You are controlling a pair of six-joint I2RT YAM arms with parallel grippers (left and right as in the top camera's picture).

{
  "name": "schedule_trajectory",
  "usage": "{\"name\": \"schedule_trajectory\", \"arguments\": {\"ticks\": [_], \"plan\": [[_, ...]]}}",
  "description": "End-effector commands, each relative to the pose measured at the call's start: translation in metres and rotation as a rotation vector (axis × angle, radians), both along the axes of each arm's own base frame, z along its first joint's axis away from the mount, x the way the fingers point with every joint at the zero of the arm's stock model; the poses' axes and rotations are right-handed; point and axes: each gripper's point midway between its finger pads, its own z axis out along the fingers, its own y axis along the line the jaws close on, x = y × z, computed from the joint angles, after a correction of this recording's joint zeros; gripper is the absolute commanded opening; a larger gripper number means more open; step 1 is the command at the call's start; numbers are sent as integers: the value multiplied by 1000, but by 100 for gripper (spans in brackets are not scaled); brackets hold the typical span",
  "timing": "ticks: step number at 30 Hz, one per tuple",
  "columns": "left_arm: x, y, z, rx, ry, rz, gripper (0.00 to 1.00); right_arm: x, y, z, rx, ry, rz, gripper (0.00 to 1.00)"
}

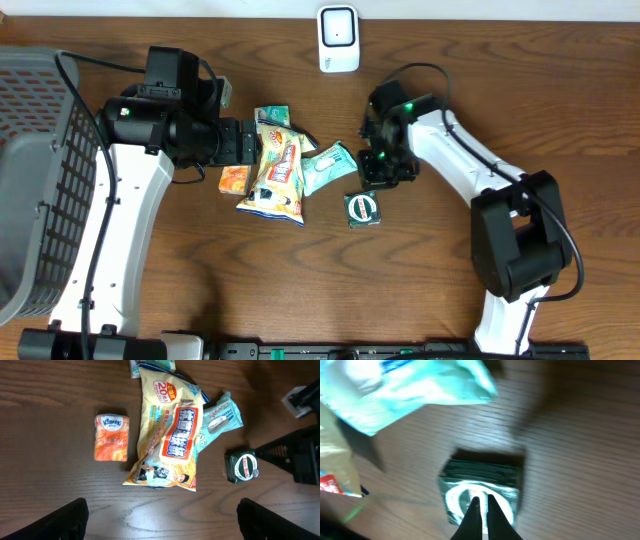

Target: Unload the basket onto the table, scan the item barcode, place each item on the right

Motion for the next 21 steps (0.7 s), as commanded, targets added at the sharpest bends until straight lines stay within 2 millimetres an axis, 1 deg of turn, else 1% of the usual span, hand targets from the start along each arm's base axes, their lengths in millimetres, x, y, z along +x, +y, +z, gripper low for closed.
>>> {"name": "schedule_trajectory", "arguments": {"ticks": [1,2,4,9,12,16,21], "plan": [[-1,0,-4,-1,10,-14,94,-11,32,10,47,-40,101,1],[-1,0,-4,-1,10,-14,94,-17,44,6,49,-41,134,2],[-1,0,-4,-1,10,-14,94,-25,56,-2,44,-28,150,2],[-1,0,-4,-1,10,-14,94,-31,62,-9,35,-9,157,2],[-1,0,-4,-1,10,-14,94,-29,59,-12,14,-16,144,3],[-1,0,-4,-2,10,-14,94,-21,44,-19,-71,-38,109,3],[-1,0,-4,-1,10,-14,94,-11,30,-20,-99,-49,77,4]]}}
